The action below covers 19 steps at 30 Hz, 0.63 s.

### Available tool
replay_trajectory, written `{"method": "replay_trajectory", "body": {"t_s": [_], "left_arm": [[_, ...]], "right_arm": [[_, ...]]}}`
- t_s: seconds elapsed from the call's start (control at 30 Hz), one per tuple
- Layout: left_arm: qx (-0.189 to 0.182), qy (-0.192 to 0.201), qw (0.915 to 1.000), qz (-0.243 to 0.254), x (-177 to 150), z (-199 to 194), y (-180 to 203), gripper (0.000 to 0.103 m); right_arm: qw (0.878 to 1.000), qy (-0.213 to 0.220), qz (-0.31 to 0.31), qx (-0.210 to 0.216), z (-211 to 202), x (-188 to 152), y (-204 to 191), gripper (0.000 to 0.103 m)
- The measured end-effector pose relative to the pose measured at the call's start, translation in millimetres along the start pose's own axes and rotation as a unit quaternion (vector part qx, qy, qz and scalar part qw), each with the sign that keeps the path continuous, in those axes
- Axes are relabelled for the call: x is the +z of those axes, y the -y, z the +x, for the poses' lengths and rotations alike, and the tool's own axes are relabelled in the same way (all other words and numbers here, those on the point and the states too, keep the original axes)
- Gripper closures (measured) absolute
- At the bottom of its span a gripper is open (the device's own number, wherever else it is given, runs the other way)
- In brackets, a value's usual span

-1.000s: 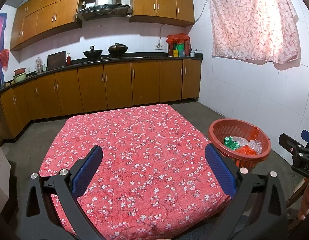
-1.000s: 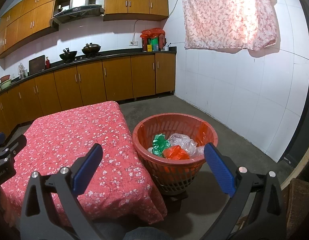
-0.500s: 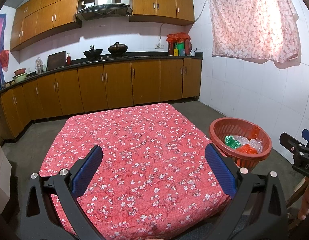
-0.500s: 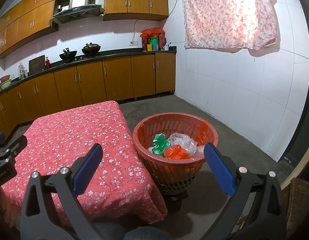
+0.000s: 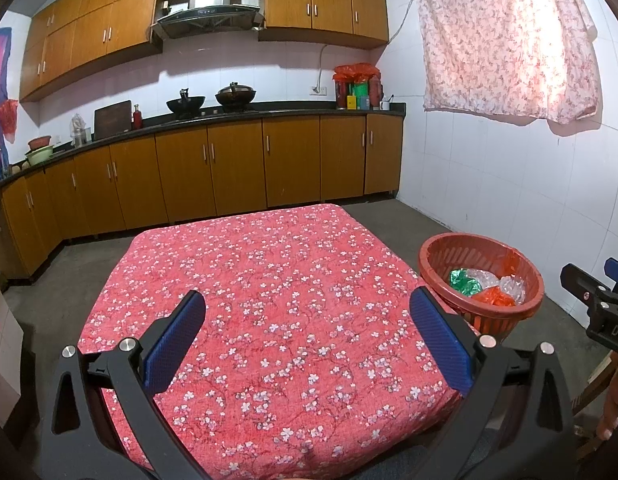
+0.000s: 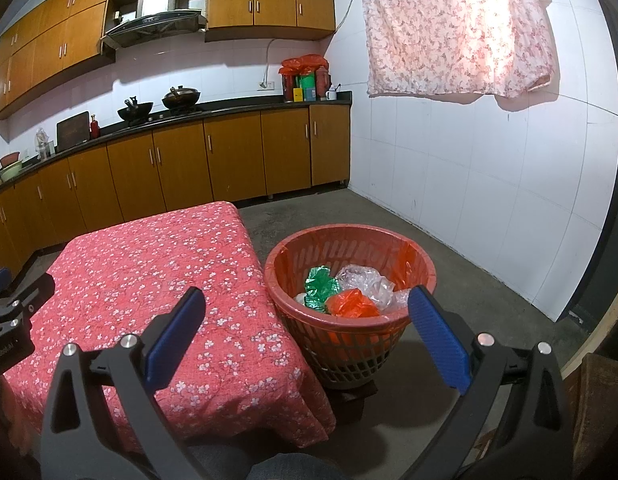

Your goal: Collect trash

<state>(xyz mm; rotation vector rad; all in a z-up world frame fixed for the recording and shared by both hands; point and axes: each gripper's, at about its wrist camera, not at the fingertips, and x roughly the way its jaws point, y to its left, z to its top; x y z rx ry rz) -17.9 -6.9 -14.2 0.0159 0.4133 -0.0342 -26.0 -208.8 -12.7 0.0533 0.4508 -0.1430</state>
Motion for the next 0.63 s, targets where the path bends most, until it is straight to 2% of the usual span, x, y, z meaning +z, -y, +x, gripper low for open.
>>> {"method": "replay_trajectory", "body": {"t_s": [0.63], "left_arm": [[-0.003,-0.007,1.0000,-0.001,-1.4,2.1,-2.9,0.002]], "right_arm": [[1.000,-0.001,0.001,0.000,0.6,-1.3,0.2,0.004]]}}
